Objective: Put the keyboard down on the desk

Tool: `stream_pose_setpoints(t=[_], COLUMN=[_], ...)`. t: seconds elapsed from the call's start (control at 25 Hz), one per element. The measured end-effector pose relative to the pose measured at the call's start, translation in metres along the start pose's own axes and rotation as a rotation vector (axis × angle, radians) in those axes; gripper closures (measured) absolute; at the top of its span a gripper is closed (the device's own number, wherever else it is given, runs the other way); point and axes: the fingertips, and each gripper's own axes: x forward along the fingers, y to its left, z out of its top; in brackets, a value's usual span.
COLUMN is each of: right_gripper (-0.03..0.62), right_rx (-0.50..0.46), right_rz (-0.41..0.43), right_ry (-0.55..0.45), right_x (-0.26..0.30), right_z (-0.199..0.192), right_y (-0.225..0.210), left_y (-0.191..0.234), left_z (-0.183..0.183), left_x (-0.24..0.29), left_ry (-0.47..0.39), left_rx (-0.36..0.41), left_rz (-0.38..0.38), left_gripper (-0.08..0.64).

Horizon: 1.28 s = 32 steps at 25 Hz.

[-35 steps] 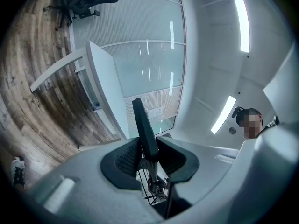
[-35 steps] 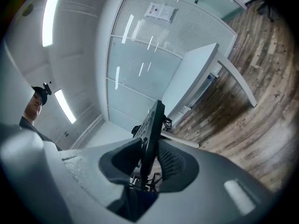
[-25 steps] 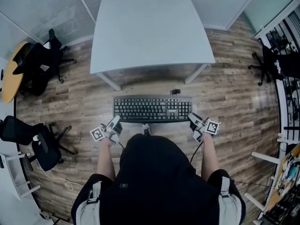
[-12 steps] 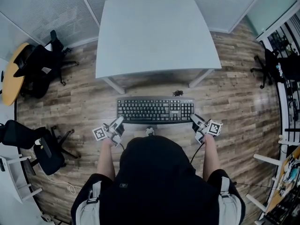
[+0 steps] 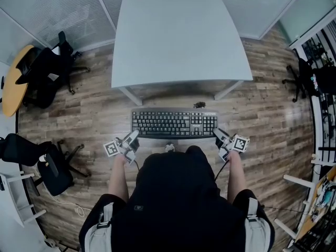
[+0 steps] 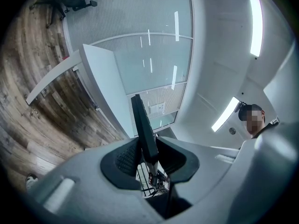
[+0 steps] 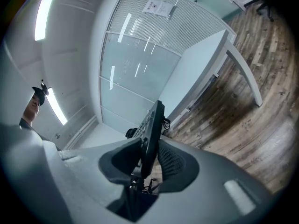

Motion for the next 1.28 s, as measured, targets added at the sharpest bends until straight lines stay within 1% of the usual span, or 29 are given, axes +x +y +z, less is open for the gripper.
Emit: stream_pose_setpoints(t=[0.2, 0.4, 0.64, 0.88, 1.04, 1.28], right_gripper=[0.476, 0.477, 0.476, 0.476, 0.474, 0.474], right_rx=[0.014, -0.001, -0.007, -0.032, -0.02, 0.001], right_rz=[-0.022, -0.003, 0.015, 0.038, 0.051, 0.056], right_ry=[0.014, 0.053, 0.097, 0.118, 0.123, 0.157], right_x=[0.002, 0.015, 0.032, 0.034, 0.037, 0.041], right_z=[0.01, 0.029, 0.073, 0.112, 0.143, 0.18], right_y=[-0.004, -0.008, -0.021, -0.033, -0.046, -0.066], left_y=[-0.001, -0.001, 0.006, 0.009, 0.007, 0.003], left_z=[0.001, 0.007, 0.017, 0.017, 0.021, 0.026], left_x=[0.004, 0.013, 0.043, 0.076, 0.104, 0.137], left_ry=[-0.001, -0.021, -0.061, -0.104, -0.131, -0.167], left_rx=[0.0, 0.003, 0.004, 0.001, 0.009, 0.041], left_rz=[0.008, 0.02, 0.043, 0.054, 0.063, 0.092], left_gripper=[0.465, 0.465, 0.463, 0.463, 0.463, 0.463])
